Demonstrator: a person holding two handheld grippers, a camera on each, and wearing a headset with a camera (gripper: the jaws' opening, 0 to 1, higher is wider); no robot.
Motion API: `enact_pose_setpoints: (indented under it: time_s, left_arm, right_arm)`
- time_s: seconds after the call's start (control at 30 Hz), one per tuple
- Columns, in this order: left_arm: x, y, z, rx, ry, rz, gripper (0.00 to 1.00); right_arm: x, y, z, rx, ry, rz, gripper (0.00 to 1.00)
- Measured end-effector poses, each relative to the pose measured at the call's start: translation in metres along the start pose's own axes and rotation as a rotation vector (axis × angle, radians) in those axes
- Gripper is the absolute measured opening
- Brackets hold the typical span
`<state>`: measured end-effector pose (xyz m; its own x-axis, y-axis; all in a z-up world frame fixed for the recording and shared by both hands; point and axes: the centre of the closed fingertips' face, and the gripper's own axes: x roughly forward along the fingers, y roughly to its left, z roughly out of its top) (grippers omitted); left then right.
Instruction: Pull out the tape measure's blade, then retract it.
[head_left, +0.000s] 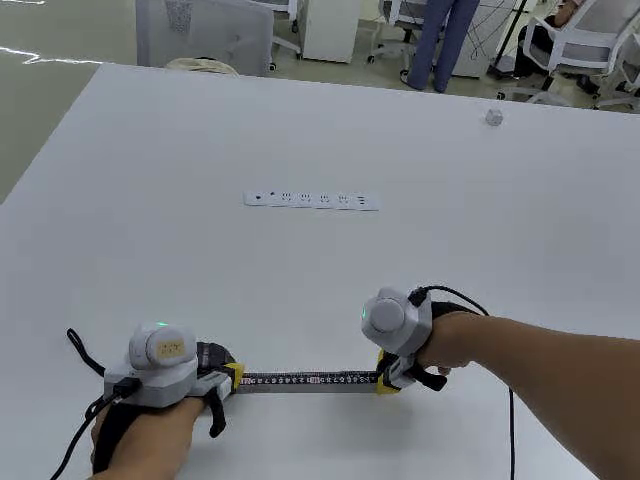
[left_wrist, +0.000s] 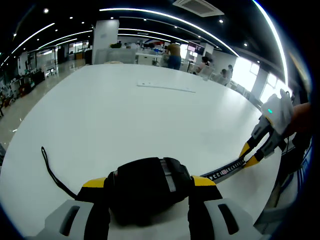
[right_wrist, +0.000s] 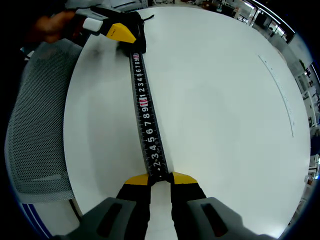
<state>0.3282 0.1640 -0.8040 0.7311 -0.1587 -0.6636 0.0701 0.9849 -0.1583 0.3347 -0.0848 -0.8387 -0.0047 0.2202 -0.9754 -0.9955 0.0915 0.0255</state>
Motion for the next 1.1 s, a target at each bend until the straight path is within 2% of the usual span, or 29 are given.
enact_pose_setpoints:
  time_s: [1.1]
  left_arm:
    - [0.000, 0.000, 0.000, -0.003, 0.002, -0.004, 0.60]
  right_arm:
    - [0.003, 0.003, 0.013, 0.011, -0.026, -0.001, 0.14]
